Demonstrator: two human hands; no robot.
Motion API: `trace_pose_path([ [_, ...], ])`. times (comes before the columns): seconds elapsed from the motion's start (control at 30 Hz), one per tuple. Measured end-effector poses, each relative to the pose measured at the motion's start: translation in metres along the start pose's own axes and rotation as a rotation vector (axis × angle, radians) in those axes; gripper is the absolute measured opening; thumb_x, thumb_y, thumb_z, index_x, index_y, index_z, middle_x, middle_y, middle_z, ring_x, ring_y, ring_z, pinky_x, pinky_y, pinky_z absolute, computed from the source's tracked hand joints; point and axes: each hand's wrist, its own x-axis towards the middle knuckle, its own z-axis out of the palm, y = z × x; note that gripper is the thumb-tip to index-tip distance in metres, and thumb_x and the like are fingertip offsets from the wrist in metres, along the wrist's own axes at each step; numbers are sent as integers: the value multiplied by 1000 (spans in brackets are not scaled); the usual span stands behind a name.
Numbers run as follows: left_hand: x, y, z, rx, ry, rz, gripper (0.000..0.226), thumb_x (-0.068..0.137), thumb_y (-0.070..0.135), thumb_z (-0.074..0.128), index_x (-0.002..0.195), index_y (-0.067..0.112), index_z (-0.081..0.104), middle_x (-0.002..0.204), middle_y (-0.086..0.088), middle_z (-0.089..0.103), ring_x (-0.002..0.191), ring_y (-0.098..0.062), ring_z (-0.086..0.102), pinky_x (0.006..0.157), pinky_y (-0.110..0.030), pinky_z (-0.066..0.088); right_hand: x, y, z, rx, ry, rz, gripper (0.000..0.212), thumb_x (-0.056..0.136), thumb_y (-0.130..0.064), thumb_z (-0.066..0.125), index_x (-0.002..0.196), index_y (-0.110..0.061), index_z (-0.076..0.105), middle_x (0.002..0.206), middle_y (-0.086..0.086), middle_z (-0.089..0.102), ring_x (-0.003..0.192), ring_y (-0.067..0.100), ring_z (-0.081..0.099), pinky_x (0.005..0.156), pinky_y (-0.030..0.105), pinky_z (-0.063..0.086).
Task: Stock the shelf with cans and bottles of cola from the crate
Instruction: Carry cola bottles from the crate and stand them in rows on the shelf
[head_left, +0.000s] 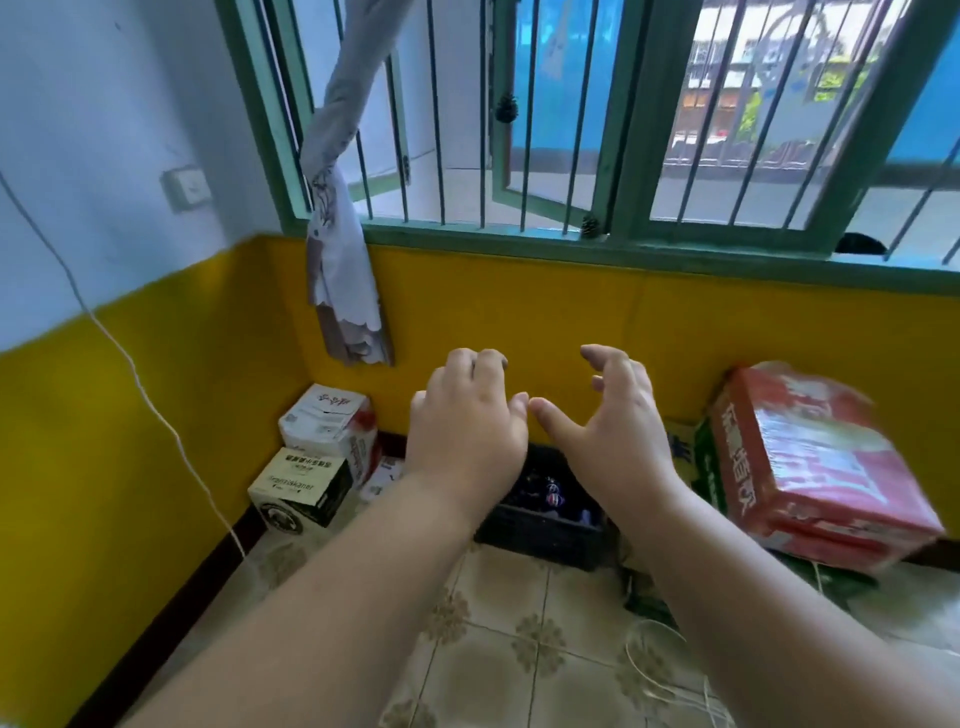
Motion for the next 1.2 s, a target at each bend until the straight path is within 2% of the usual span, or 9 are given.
trace_pose_path([
  [0.13, 29, -2, 35, -58, -72, 66, 40, 101, 41, 45, 135, 18, 49, 131, -2, 52, 114, -18, 52, 88, -31, 41, 29, 24, 7, -40, 15, 46, 73, 84, -49, 76, 144, -27, 41, 145, -1, 45, 131, 16, 46, 103, 39, 50],
  [0.33, 102, -26, 90, -126, -169, 145, 44, 103, 45, 38, 141, 22, 43, 141, 1, 47, 126, -16, 47, 100, -32, 40, 97, 39, 33, -126, 69, 113, 73, 85, -47, 75, 145, -25, 41, 144, 0, 46, 131, 16, 47, 104, 38, 49],
  [0.6, 197, -75, 148, -116, -307, 216, 51, 102, 51, 36, 143, 22, 41, 144, 0, 46, 130, -18, 46, 104, -34, 40, 174, 49, 90, -205, 54, 241, 77, 83, -52, 75, 146, -27, 39, 146, -2, 45, 132, 16, 48, 104, 42, 51],
  [1.0, 270, -97, 246, -115, -455, 176, 57, 98, 59, 38, 140, 20, 46, 137, 0, 53, 124, -18, 51, 98, -34, 45, 264, 130, 139, -230, -53, 370, 77, 83, -49, 76, 147, -28, 39, 147, -2, 46, 133, 17, 48, 104, 42, 50],
  [1.2, 321, -113, 307, -44, -493, 58, 54, 98, 56, 44, 140, 22, 45, 139, 1, 52, 126, -17, 50, 100, -35, 45, 344, 195, 184, -185, -210, 392, 75, 84, -49, 75, 146, -30, 38, 147, -2, 45, 134, 19, 48, 104, 44, 50],
])
